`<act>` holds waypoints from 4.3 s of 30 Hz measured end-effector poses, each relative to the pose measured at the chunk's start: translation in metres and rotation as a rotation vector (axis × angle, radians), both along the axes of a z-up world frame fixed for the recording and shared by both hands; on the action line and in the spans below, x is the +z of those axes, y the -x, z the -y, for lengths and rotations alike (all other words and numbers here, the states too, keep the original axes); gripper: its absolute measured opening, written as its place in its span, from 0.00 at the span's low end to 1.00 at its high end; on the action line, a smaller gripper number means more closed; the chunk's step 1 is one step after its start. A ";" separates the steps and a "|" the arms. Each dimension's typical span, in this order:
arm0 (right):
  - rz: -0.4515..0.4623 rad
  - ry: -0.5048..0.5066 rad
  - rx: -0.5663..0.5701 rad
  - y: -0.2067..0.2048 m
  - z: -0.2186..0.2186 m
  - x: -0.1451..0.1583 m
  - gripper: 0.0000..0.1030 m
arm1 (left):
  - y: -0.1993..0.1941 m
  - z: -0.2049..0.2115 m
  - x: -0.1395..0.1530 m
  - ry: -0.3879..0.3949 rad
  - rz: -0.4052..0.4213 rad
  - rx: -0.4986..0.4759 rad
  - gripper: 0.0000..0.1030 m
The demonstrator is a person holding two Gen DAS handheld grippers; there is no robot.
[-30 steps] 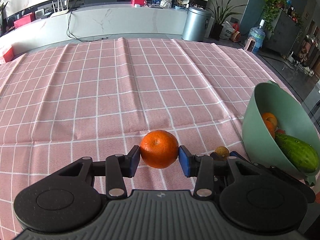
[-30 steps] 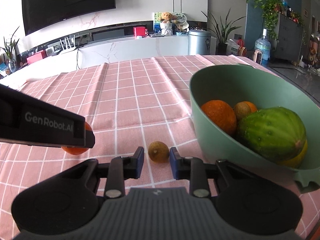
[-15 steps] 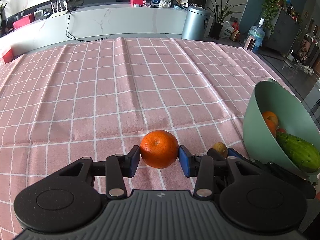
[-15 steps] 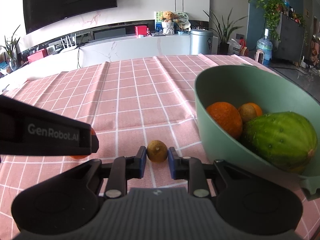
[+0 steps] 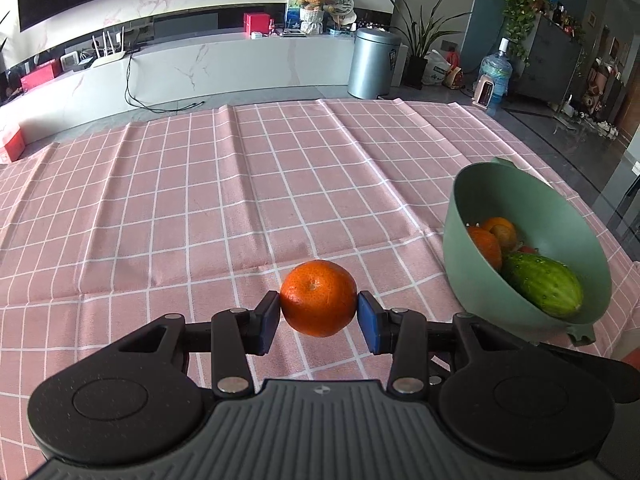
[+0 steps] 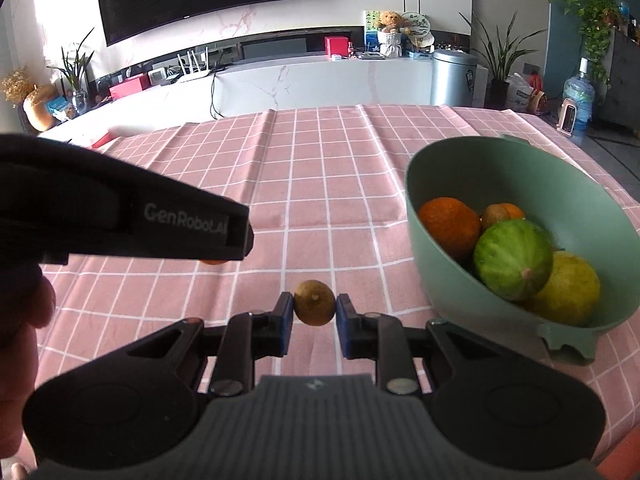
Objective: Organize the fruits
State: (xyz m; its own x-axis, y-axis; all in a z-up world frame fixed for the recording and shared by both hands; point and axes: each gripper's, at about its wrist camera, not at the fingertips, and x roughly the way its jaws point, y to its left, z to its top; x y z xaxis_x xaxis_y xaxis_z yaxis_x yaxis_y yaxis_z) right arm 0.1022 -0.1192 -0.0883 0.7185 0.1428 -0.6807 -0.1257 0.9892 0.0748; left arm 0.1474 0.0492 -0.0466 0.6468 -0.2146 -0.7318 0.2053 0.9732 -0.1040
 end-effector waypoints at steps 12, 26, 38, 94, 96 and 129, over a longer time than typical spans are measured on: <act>0.061 -0.021 0.044 0.060 0.052 0.055 0.18 | 0.037 0.028 0.039 0.103 0.010 -0.081 0.46; 0.096 0.002 -0.064 0.057 0.148 0.086 0.18 | 0.020 0.126 0.069 0.049 0.032 -0.282 0.46; 0.062 0.028 -0.074 -0.008 0.170 0.067 0.17 | -0.036 0.156 0.034 -0.017 -0.072 -0.267 0.46; 0.257 -0.055 -0.081 0.054 0.162 0.118 0.74 | 0.071 0.080 0.089 -0.095 0.332 0.034 0.85; 0.276 -0.082 -0.088 0.066 0.162 0.117 0.76 | 0.077 0.076 0.082 -0.106 0.332 0.051 0.85; 0.251 -0.006 -0.055 0.095 0.138 0.063 0.82 | 0.108 0.044 0.020 -0.194 0.233 0.108 0.85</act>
State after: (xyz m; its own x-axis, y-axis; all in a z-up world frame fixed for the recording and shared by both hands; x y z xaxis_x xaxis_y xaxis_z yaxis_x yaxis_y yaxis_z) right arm 0.0069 -0.2570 -0.0251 0.8715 0.1028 -0.4795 -0.0875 0.9947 0.0543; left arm 0.0398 0.0048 -0.0265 0.8132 -0.0068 -0.5819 0.0963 0.9877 0.1231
